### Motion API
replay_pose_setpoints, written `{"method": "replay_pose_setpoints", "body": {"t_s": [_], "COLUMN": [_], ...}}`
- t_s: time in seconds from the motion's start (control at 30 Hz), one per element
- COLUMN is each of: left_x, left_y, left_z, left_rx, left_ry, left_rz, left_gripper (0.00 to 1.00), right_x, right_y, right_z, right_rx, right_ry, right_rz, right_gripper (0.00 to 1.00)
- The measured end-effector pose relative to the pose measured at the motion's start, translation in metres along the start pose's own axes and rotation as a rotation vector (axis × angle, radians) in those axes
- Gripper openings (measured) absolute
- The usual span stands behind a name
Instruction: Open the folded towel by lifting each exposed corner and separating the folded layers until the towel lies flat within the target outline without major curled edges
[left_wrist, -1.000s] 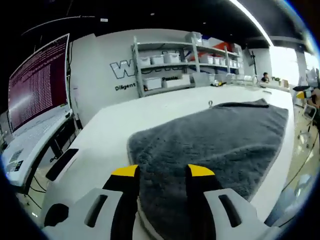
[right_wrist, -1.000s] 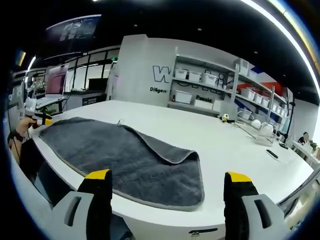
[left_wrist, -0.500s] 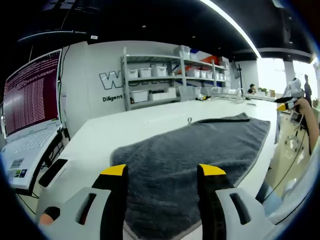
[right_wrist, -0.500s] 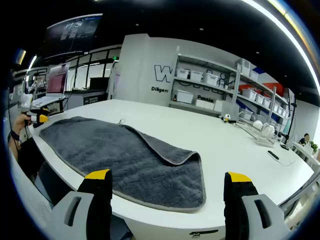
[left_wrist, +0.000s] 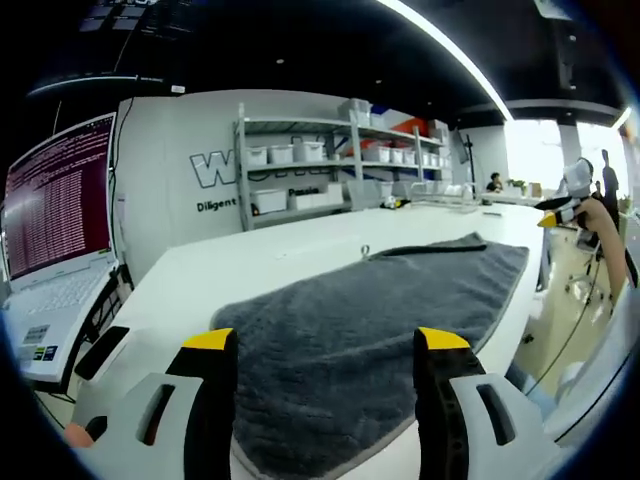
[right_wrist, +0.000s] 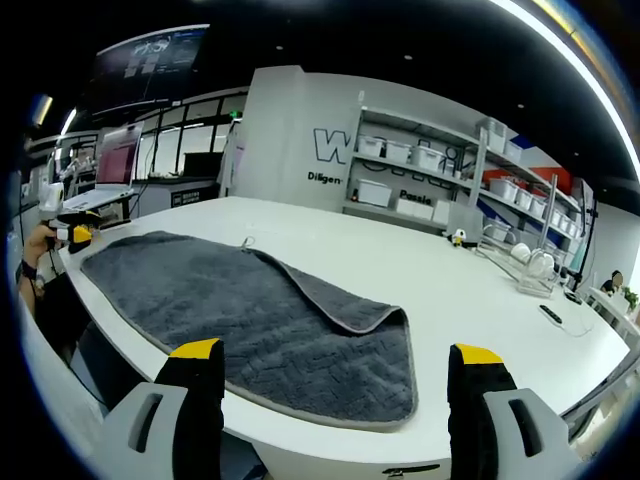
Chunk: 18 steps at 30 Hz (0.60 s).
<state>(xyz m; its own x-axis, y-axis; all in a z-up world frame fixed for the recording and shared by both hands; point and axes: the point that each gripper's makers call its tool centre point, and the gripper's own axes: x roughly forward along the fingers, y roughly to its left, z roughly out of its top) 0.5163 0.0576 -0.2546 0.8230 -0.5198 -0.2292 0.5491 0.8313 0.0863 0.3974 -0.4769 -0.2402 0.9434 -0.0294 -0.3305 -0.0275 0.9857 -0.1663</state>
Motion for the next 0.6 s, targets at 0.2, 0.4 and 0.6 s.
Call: {"method": "replay_pose_setpoints", "body": {"t_s": [0.2,0.4,0.6], "left_x": [-0.004,-0.005,-0.007], "left_y": [-0.009,-0.011,-0.017], "left_z": [0.002,0.001,0.001], "left_rx": [-0.023,-0.015,0.0], "left_ry": [-0.011,-0.003,0.003], "left_rz": [-0.042,-0.044,-0.055], "left_gripper": [0.82,0.92,0.99], "right_x": [0.001,0.003,0.004], "right_y": [0.002,0.003,0.007], "right_z": [0.0,-0.002,-0.002], "right_rx": [-0.002,0.001,0.0], "right_ry": [0.003,0.007,0.006], "right_rz": [0.008,0.016,0.028], "right_gripper": [0.94,0.94,0.95]}}
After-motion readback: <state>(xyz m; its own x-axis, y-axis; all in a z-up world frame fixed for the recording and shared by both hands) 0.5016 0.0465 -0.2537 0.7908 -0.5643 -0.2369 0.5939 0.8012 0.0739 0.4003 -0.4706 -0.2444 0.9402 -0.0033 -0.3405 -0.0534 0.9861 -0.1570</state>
